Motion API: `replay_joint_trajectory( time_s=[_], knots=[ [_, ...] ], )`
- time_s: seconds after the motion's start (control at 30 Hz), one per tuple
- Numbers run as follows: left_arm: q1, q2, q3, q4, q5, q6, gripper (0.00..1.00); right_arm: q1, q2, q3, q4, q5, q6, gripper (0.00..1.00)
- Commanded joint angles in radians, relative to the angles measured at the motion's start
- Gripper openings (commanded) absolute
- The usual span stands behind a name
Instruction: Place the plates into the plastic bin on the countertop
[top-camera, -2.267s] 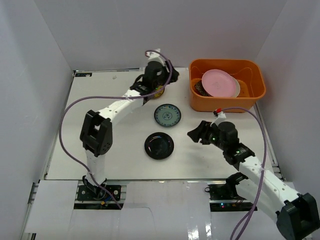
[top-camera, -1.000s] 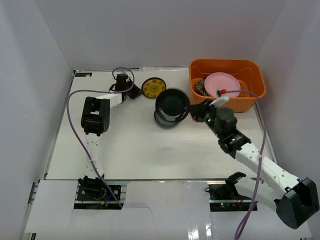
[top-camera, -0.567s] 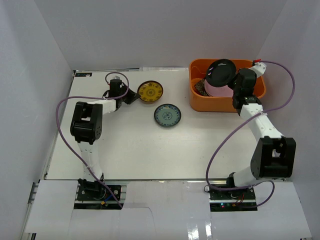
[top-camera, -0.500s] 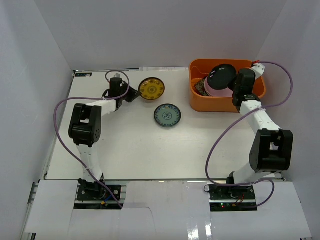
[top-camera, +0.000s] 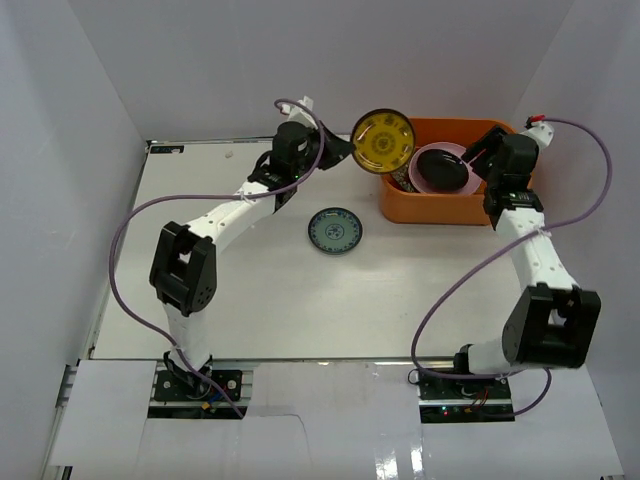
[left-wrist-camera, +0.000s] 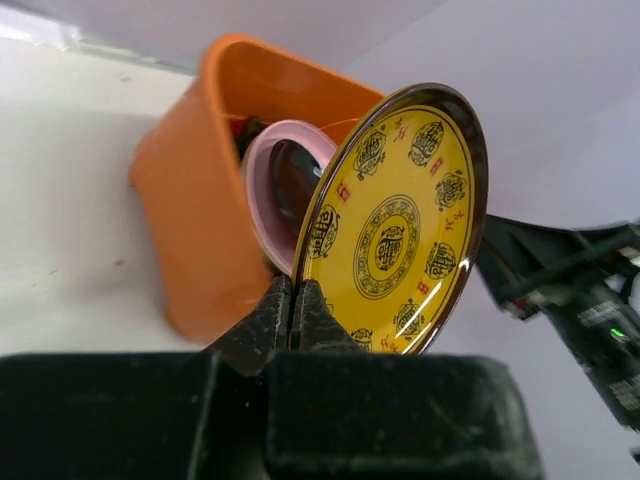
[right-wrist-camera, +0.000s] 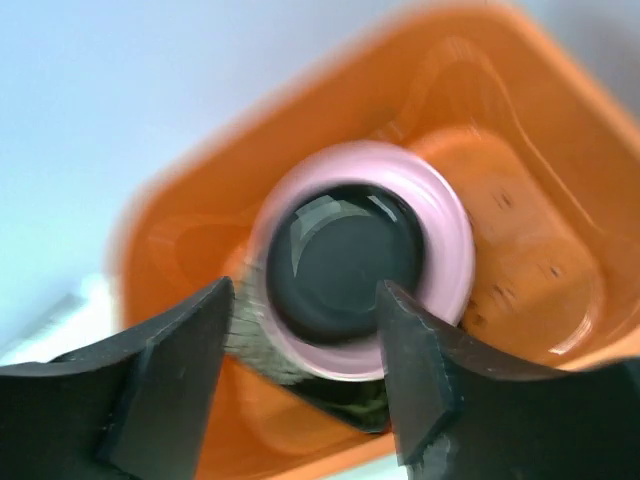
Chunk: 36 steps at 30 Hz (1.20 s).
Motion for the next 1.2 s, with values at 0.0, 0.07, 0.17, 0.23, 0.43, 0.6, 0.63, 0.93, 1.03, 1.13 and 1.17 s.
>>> replay_joint_trajectory(
  time_s=[0.0,0.07,0.17,0.23,0.43,0.6,0.63,0.93,1.03,1.13,1.17],
  knots=[
    [-0.066,0.061,0.162,-0.064,-0.09,0.041,0.0,-0.008,-0.206,-0.014,0.022,-0.074,0.003,0.63],
    [-0.094,0.107,0.237,-0.098,-0.118,0.054,0.0,-0.008,-0.344,-0.061,0.023,-0.117,0.003,0.41],
    [-0.138,0.246,0.458,-0.199,-0.144,0.064,0.0,-0.006,-0.508,-0.172,0.02,-0.204,0.027,0.08],
    [-0.17,0.361,0.629,-0.249,-0.179,0.069,0.0,-0.005,-0.61,-0.26,0.023,-0.293,0.052,0.08],
    [-0.2,0.591,0.887,-0.223,-0.192,0.038,0.0,-0.002,-0.777,-0.37,-0.054,-0.381,0.033,0.1],
    [-0.201,0.638,0.879,-0.107,-0.161,0.011,0.42,-0.002,-0.857,-0.413,-0.105,-0.415,0.032,0.1],
    [-0.201,0.639,0.884,-0.093,-0.158,0.009,0.66,-0.002,-0.866,-0.414,-0.114,-0.415,0.026,0.1],
    [-0.177,0.282,0.602,-0.096,-0.097,0.202,0.93,0.001,-0.856,-0.448,-0.101,-0.476,0.023,0.12],
    [-0.151,0.043,0.253,-0.078,-0.118,0.256,0.85,0.001,-0.859,-0.459,-0.104,-0.482,0.007,0.13],
    [-0.135,-0.178,-0.119,-0.087,-0.256,0.29,0.78,0.006,-0.863,-0.482,-0.102,-0.494,0.0,0.14],
    [-0.131,-0.227,-0.211,-0.089,-0.284,0.282,0.76,0.006,-0.866,-0.486,-0.101,-0.499,-0.002,0.14]
  ],
)
